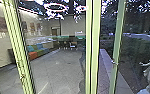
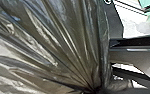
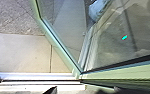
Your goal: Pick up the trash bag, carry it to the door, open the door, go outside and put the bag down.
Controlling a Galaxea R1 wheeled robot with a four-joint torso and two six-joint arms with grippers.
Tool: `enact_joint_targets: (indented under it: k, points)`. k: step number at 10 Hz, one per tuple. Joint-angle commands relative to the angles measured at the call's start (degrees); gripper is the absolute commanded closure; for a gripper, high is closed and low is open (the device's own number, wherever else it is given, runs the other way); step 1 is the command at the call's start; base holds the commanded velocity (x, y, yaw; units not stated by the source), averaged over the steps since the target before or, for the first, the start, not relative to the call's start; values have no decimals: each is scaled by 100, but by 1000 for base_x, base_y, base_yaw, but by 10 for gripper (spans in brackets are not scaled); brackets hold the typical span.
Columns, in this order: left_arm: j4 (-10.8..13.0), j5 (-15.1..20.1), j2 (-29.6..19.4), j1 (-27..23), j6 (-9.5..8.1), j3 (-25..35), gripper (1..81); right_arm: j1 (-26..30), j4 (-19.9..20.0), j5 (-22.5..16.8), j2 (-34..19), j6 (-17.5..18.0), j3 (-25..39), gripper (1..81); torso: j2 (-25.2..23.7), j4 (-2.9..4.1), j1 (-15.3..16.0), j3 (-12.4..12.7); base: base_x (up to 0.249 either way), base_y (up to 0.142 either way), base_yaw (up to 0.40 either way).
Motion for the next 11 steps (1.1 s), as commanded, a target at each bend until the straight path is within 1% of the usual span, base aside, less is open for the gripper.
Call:
enact_joint_targets:
  k: [1, 3, 5, 6, 7, 8, 9, 10, 11]
  points:
    - [-53, 443, -10, -313, 26, 36, 811, -1241, 1440, 502, 620, -160, 607, 10, 0, 0, 1, -224, 0, 0, 0]
    - [-36, 443, 8, -322, 44, 36, 811, -1812, 1545, 756, 1023, -160, 651, 10, 0, 0, 1, -295, 0, 0, 0]
    - [-45, 443, -1, -322, 52, 36, 811, -2235, 1589, 994, 1288, -177, 757, 10, 0, 0, 1, -591, 0, 0, 0]
    - [-36, 435, -1, -313, 52, 36, 811, -2428, 1598, 1082, 1437, -177, 774, 10, 0, 0, 1, -406, 0, 0, 0]
    - [-36, 434, 8, -321, 52, 36, 811, -2700, 1659, 1196, 1604, -177, 818, 10, 0, 0, 1, -500, 0, 0, 0]
    - [-36, 417, 8, -322, 52, 36, 811, -3007, 1809, 1441, 1832, -177, 836, 10, 4, 0, 6, -550, 0, 0, 0]
    - [-27, 399, 8, -330, 52, 36, 811, -3307, 1827, 1705, 2017, -177, 889, 10, 4, 2, 6, -579, 0, 0, 0]
    - [-27, 399, 8, -357, 44, 36, 811, -3570, 1844, 1986, 2245, -177, 889, 10, 4, 467, 6, -570, 0, 0, 0]
    - [-18, 390, 8, -366, 35, 36, 811, -3773, 1835, 2101, 2456, -177, 836, 10, 4, 568, 6, -572, 0, 0, 0]
